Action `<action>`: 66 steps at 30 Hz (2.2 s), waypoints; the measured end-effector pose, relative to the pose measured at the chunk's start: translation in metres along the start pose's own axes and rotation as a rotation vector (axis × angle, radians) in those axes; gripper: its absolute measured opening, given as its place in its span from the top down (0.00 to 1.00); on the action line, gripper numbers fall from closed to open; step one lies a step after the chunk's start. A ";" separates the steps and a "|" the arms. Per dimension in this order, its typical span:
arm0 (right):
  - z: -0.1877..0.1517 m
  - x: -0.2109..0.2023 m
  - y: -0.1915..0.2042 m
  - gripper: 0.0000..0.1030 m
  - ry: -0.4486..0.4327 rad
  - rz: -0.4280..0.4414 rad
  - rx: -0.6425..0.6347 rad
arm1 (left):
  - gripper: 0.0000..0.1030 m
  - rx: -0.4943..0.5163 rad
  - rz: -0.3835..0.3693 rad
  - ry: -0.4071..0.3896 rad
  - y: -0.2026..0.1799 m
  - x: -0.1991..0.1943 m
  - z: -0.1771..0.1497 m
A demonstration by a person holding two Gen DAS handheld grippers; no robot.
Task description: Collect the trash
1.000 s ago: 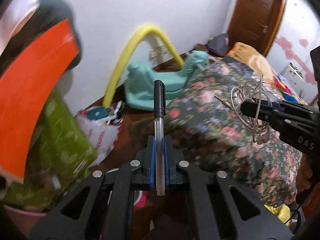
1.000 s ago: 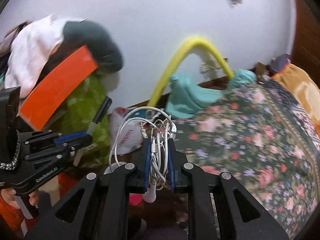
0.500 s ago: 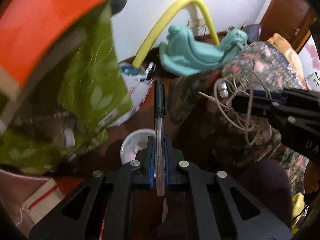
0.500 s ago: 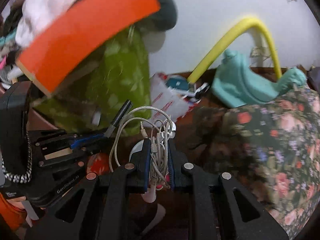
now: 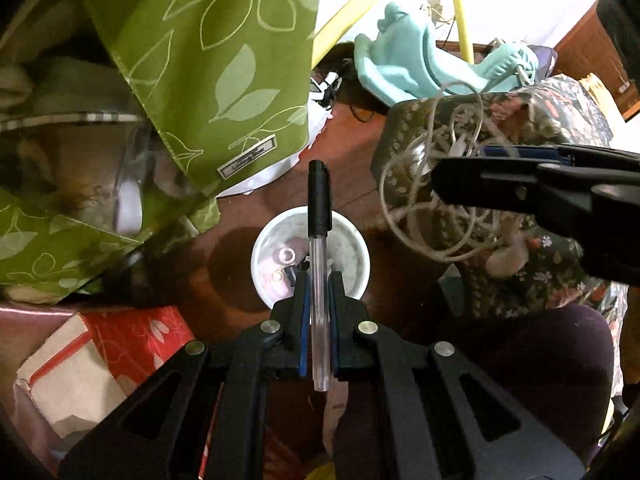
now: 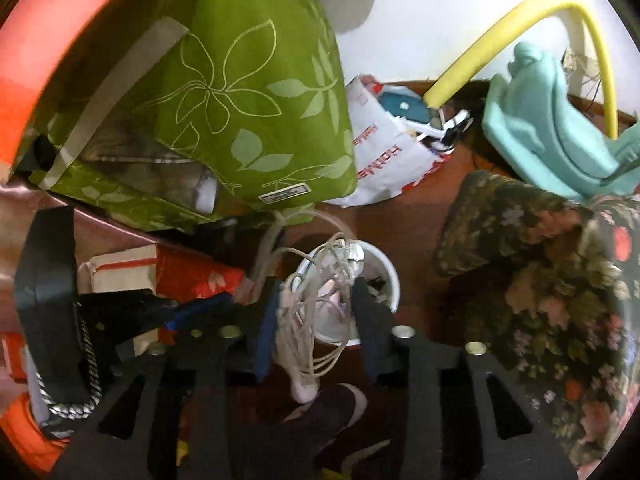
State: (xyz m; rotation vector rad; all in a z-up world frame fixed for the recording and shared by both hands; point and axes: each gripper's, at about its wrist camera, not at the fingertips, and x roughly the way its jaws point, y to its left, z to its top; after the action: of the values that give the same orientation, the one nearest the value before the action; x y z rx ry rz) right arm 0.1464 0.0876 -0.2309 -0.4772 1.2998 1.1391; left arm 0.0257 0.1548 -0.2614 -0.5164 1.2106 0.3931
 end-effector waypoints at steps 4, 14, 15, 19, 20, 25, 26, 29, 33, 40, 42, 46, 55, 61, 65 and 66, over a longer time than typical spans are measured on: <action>0.006 0.007 -0.005 0.57 0.020 -0.010 0.026 | 0.93 -0.015 -0.010 0.007 0.004 0.009 0.008; 0.000 0.005 -0.018 0.57 0.031 -0.045 0.037 | 0.73 -0.044 0.014 0.045 0.003 0.030 0.016; -0.001 0.004 -0.018 0.57 0.030 -0.046 0.039 | 0.73 -0.037 0.016 0.047 0.002 0.029 0.015; -0.009 -0.007 -0.020 0.57 0.014 -0.050 0.048 | 0.73 -0.015 0.014 0.042 -0.003 0.018 0.013; -0.011 -0.012 -0.020 0.57 0.006 -0.051 0.048 | 0.73 -0.014 0.008 0.036 -0.005 0.012 0.013; -0.021 -0.043 -0.017 0.57 -0.058 -0.070 0.051 | 0.73 -0.003 -0.027 -0.032 -0.018 -0.029 0.012; -0.024 -0.054 -0.015 0.57 -0.081 -0.076 0.053 | 0.73 0.003 -0.034 -0.051 -0.021 -0.039 0.011; -0.034 -0.085 -0.011 0.57 -0.153 -0.100 0.055 | 0.73 0.002 -0.088 -0.069 -0.030 -0.060 0.008; -0.055 -0.136 -0.002 0.57 -0.270 -0.152 0.056 | 0.73 0.048 -0.079 -0.142 -0.047 -0.093 0.000; -0.102 -0.215 0.015 0.57 -0.483 -0.277 0.106 | 0.73 0.138 -0.111 -0.277 -0.078 -0.152 -0.013; -0.113 -0.231 0.019 0.57 -0.532 -0.313 0.125 | 0.73 0.181 -0.103 -0.341 -0.089 -0.175 -0.016; -0.142 -0.267 0.030 0.57 -0.652 -0.382 0.181 | 0.73 0.277 -0.108 -0.488 -0.106 -0.225 -0.027; -0.186 -0.317 0.065 0.56 -0.861 -0.534 0.313 | 0.68 0.400 -0.215 -0.700 -0.118 -0.299 -0.048; -0.198 -0.331 0.083 0.05 -0.959 -0.661 0.369 | 0.20 0.416 -0.212 -0.761 -0.115 -0.313 -0.058; -0.202 -0.332 0.085 0.01 -0.964 -0.687 0.416 | 0.13 0.438 -0.220 -0.755 -0.113 -0.311 -0.061; -0.202 -0.332 0.086 0.01 -0.960 -0.689 0.423 | 0.13 0.444 -0.225 -0.746 -0.113 -0.310 -0.061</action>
State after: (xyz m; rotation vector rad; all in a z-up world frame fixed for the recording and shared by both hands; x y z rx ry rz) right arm 0.0159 -0.1701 0.0433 -0.0091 0.4232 0.3684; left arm -0.0560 0.0226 0.0362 -0.0892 0.4800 0.0915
